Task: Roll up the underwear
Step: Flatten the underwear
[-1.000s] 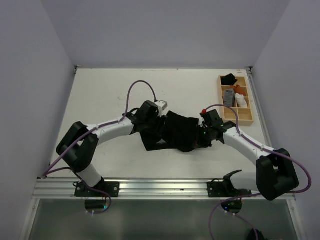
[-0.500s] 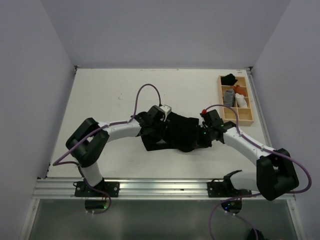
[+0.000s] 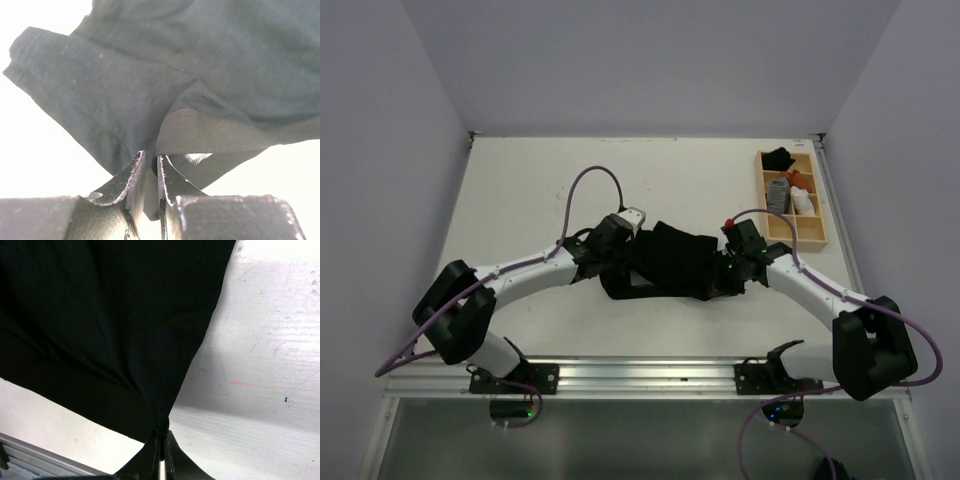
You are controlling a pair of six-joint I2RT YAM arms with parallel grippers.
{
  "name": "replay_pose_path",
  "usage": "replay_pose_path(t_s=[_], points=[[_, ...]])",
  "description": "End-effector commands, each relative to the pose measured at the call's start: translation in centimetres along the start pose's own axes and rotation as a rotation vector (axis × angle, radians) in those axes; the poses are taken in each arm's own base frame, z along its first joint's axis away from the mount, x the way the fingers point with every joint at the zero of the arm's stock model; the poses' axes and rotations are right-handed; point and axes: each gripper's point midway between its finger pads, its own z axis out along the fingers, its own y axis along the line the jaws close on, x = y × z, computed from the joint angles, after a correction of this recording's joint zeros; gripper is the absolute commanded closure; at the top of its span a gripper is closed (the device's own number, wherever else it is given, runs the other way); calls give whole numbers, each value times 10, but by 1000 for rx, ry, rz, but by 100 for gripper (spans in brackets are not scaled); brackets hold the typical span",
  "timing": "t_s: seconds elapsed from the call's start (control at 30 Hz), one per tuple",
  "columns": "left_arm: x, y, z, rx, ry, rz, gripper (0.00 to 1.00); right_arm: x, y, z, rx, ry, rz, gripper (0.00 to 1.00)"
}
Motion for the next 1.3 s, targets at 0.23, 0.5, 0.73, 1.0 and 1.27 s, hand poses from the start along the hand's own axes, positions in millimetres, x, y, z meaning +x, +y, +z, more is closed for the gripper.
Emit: replay_pose_path(t_s=[0.23, 0.5, 0.73, 1.0, 1.27], points=[[52, 19, -38, -8, 40, -3, 77, -10, -1, 2, 25, -14, -13, 100], [58, 21, -53, -16, 21, -137, 56, -11, 6, 3, -12, -9, -12, 100], [29, 25, -62, -37, 4, -385, 35, -10, 6, 3, -13, -11, -11, 100], [54, 40, -38, -24, 153, -519, 33, -9, 5, 4, -12, -9, -15, 89], [76, 33, -29, 12, 210, -539, 35, -4, -3, 7, 11, 2, -31, 68]])
